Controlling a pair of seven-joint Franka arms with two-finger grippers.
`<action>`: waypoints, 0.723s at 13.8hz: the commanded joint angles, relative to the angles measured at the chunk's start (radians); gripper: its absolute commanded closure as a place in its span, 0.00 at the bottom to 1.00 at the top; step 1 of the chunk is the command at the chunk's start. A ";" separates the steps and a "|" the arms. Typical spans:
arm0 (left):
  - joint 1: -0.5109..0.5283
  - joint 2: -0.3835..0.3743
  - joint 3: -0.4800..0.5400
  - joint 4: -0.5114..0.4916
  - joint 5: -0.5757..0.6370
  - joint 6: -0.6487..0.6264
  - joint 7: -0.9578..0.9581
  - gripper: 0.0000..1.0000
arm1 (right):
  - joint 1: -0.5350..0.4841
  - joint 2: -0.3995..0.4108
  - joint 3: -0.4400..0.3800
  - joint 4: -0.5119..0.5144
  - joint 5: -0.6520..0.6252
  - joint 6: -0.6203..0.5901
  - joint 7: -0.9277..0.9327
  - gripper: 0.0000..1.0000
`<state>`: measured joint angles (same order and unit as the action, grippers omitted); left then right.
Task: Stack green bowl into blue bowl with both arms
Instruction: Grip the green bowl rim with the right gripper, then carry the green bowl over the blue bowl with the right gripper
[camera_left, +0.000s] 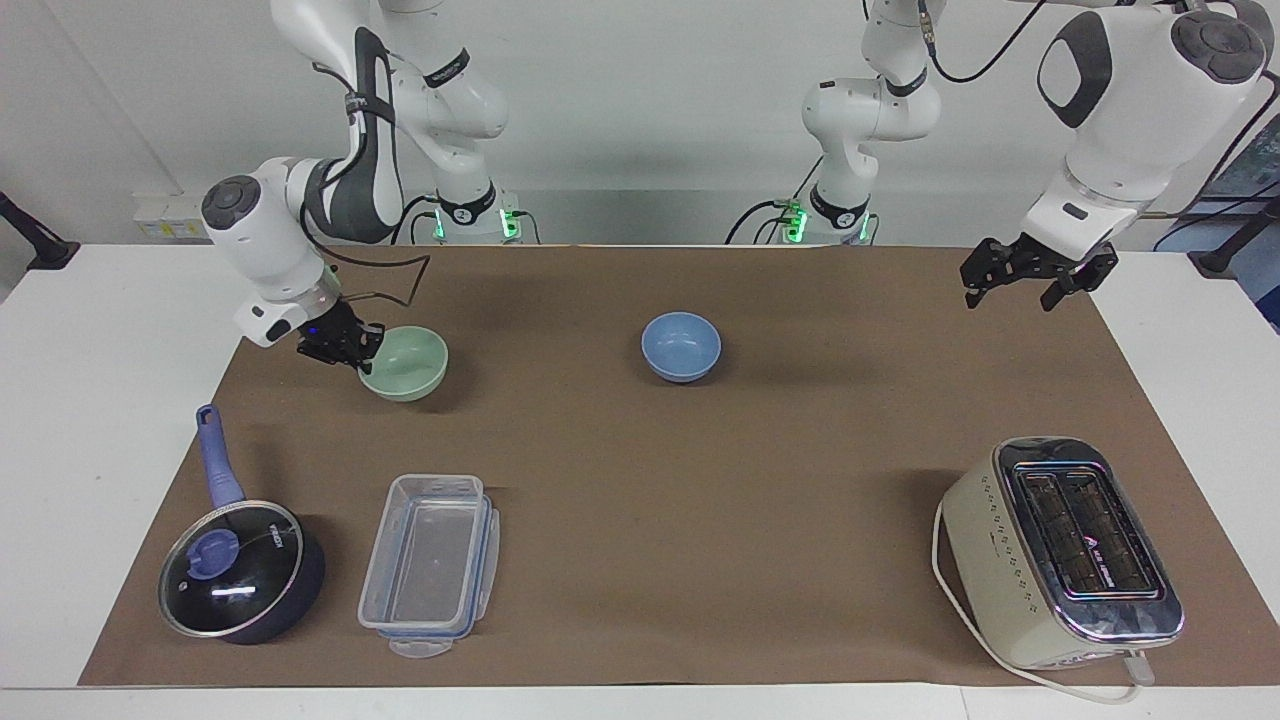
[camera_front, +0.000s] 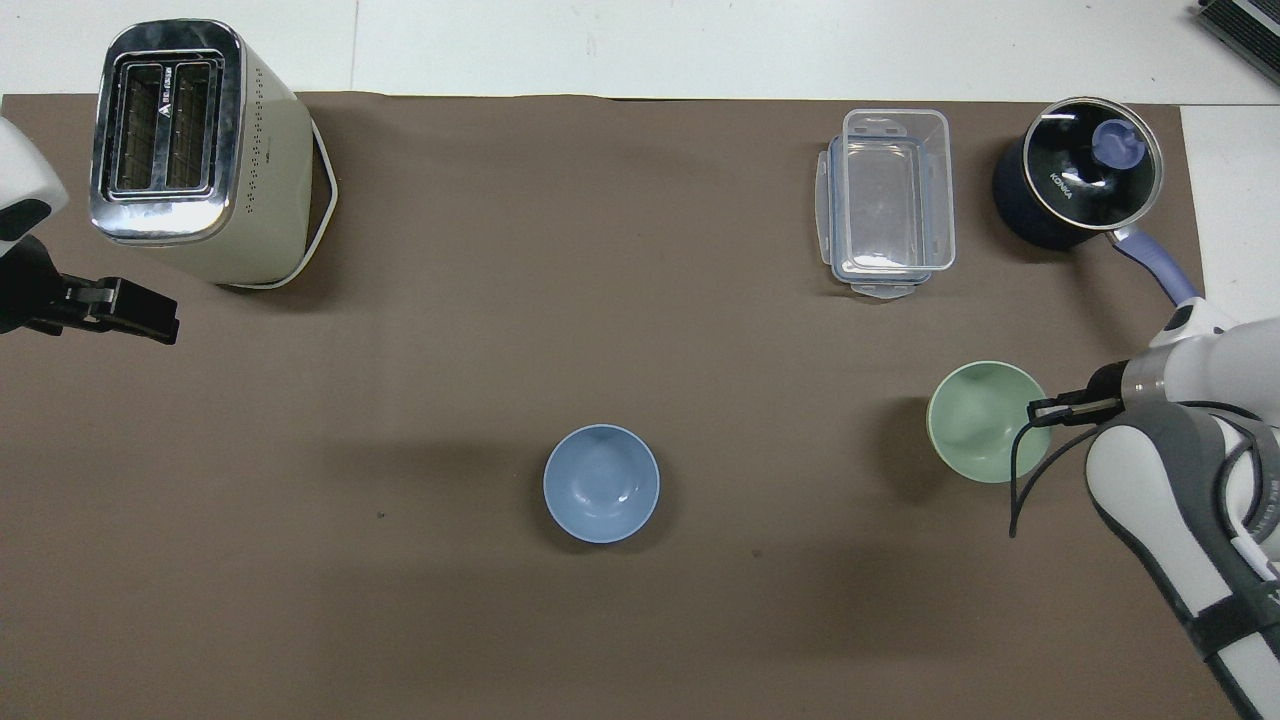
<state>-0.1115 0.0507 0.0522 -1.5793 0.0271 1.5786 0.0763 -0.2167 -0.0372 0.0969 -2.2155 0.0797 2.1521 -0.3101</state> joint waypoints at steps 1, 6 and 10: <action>0.010 -0.002 -0.006 0.004 0.005 -0.012 0.007 0.00 | 0.043 -0.047 0.003 0.039 0.025 -0.064 0.023 1.00; 0.010 -0.002 -0.006 0.004 0.005 -0.014 0.008 0.00 | 0.281 -0.046 0.004 0.183 0.023 -0.155 0.359 1.00; 0.010 -0.002 -0.006 0.004 0.005 -0.014 0.007 0.00 | 0.457 -0.043 0.006 0.201 0.025 -0.152 0.537 1.00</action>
<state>-0.1115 0.0507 0.0522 -1.5793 0.0271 1.5784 0.0763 0.1927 -0.0878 0.1080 -2.0328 0.0905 2.0156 0.1816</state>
